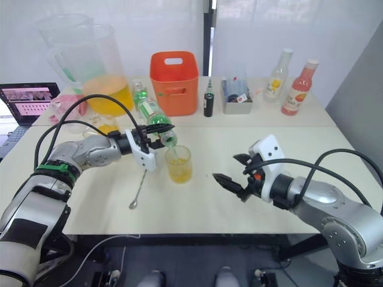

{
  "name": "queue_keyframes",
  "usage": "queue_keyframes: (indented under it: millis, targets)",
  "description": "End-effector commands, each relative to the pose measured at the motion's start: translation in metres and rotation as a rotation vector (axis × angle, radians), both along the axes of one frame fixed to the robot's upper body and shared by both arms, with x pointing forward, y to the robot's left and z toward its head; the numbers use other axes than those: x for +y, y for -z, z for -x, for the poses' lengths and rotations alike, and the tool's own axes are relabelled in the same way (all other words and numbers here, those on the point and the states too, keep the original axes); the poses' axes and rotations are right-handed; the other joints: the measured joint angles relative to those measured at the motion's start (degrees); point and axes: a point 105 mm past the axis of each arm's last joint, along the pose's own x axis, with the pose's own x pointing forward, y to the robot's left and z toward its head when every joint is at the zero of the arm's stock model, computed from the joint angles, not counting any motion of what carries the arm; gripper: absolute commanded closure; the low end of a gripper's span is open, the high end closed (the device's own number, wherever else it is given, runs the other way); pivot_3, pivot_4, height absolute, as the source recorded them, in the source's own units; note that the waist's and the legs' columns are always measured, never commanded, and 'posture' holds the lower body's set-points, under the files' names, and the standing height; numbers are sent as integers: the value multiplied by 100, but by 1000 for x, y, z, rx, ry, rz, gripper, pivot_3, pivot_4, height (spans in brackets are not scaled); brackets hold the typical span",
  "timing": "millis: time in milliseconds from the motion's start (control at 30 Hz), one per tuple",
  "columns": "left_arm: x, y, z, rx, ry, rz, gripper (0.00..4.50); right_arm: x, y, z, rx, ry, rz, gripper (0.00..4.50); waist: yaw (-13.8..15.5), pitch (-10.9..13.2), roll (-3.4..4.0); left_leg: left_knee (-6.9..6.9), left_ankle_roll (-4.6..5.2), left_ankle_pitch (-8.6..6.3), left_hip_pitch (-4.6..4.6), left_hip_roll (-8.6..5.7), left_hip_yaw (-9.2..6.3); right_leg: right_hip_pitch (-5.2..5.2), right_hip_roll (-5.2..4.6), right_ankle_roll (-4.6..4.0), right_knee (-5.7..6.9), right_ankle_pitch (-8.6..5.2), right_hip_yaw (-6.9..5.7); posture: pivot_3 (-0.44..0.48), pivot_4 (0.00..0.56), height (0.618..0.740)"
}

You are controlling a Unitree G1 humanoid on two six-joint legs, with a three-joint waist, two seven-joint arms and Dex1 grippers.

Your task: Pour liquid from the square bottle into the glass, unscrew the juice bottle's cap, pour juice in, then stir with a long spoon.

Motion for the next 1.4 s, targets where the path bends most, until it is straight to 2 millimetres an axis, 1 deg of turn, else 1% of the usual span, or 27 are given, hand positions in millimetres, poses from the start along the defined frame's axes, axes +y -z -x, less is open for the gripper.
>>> queue_keyframes:
  millis: [33,267,333,433,533,633,833,1033,1067,1133,1167,1233,1300,1400]
  targets:
    - [-4,-29,3,-96,35,48,2883,1,-10,2,-54,-5,-12,19,1,0,0,0,0,0,0,0,0,0,0,0,0,0,0,0,150,740]
    - [-2,-27,0,-64,14,77,2883,1,-9,2,-54,-6,-10,19,-2,0,0,0,0,0,0,0,0,0,0,0,1,0,0,0,150,740]
    - [-2,-24,-1,-9,13,108,2883,1,-9,1,-54,-4,-6,19,0,0,0,0,0,0,0,0,0,0,0,0,1,0,0,0,150,740]
    - [-4,-13,-1,113,14,131,2883,0,-9,1,-54,-3,-2,19,1,-1,0,2,-1,0,0,-1,1,0,-1,0,2,0,0,0,150,740]
    - [-6,-13,1,184,34,178,2883,0,-8,1,-54,-3,3,19,-2,-1,0,3,-1,0,-1,-2,0,0,-1,0,2,0,0,0,150,740]
    - [-8,-19,5,226,61,214,2883,-1,-8,1,-53,-4,4,19,-4,-1,0,3,0,1,0,-1,0,0,-1,-1,2,0,0,0,150,740]
    - [-6,-34,3,257,55,281,2883,-1,-8,0,-50,-16,6,19,-9,-1,0,5,0,1,-1,-2,-2,0,-1,-1,5,0,0,0,150,740]
    - [7,-55,0,292,29,416,2883,3,-9,-1,-48,-43,5,19,-34,-1,0,5,4,3,3,-1,-2,0,-1,-1,11,0,1,0,150,740]
    - [9,-65,3,298,44,462,2883,4,-10,-2,-48,-55,5,19,-40,-1,0,5,4,4,4,-1,-2,0,-1,-1,13,0,1,0,150,740]
    - [12,-78,8,323,73,530,2883,6,-11,-4,-49,-73,4,19,-54,-1,0,5,5,5,4,-1,-2,0,-1,-1,14,0,2,0,150,740]
    - [13,-83,11,363,92,568,2883,7,-12,-4,-50,-82,5,19,-62,-1,0,5,5,5,3,-1,-4,0,-1,-1,15,0,2,0,150,740]
    - [14,-85,20,506,141,619,2883,9,-13,-7,-53,-106,5,19,-79,-1,0,6,5,6,2,-1,-4,0,-1,-1,15,0,2,0,150,740]
    - [22,-93,29,609,169,695,2883,12,-16,-10,-57,-134,3,19,-111,-1,1,6,5,6,2,-1,-4,1,-1,-2,24,0,3,0,150,740]
    - [39,-104,39,620,136,773,2883,16,-18,-12,-54,-184,0,19,-154,-1,1,6,6,6,9,0,-6,1,-1,-3,23,0,3,0,150,740]
